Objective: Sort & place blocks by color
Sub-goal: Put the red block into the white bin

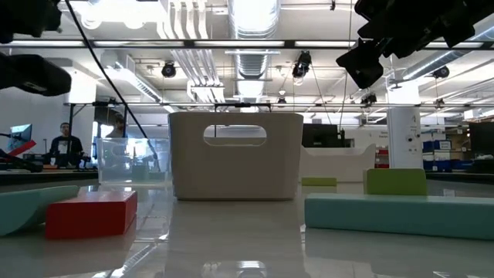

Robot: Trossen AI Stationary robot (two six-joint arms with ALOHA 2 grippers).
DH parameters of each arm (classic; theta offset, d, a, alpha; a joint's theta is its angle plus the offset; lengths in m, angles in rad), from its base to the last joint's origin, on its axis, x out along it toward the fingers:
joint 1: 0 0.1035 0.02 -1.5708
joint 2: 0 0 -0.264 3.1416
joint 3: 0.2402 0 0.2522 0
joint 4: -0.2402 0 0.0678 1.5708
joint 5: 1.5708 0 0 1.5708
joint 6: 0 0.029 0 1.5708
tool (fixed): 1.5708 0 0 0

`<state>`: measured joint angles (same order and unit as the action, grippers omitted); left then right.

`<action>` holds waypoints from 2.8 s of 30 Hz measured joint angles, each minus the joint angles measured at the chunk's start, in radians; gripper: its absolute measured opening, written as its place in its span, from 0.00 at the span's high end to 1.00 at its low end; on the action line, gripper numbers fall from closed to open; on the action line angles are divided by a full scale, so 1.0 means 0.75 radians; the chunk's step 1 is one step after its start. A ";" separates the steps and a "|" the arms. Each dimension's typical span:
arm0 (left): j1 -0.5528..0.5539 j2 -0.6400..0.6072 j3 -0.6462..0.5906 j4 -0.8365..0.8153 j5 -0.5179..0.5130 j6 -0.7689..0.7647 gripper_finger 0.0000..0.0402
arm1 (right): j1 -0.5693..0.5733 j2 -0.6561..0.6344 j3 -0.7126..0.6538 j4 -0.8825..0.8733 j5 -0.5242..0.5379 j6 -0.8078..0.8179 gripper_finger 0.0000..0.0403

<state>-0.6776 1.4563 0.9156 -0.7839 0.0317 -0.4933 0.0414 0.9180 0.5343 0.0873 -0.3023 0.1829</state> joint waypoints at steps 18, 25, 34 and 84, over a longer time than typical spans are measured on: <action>0.002 0.000 -0.125 0.100 0.001 0.087 0.45 | 0.000 0.000 0.000 -0.001 0.000 0.002 0.42; 0.003 0.000 -0.204 0.182 -0.048 0.122 0.44 | 0.000 0.000 0.000 -0.002 0.000 0.002 0.42; 0.003 0.001 -0.255 0.268 -0.049 0.122 0.45 | 0.000 0.000 0.000 -0.002 0.000 0.001 0.42; 0.283 0.012 0.013 1.727 -1.056 0.839 0.78 | 0.085 0.418 -0.086 1.342 0.174 -0.319 0.42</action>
<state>-0.4656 1.4654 0.9251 0.5111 -0.7604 0.1356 0.1051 1.2315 0.4698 1.0934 -0.1715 -0.0566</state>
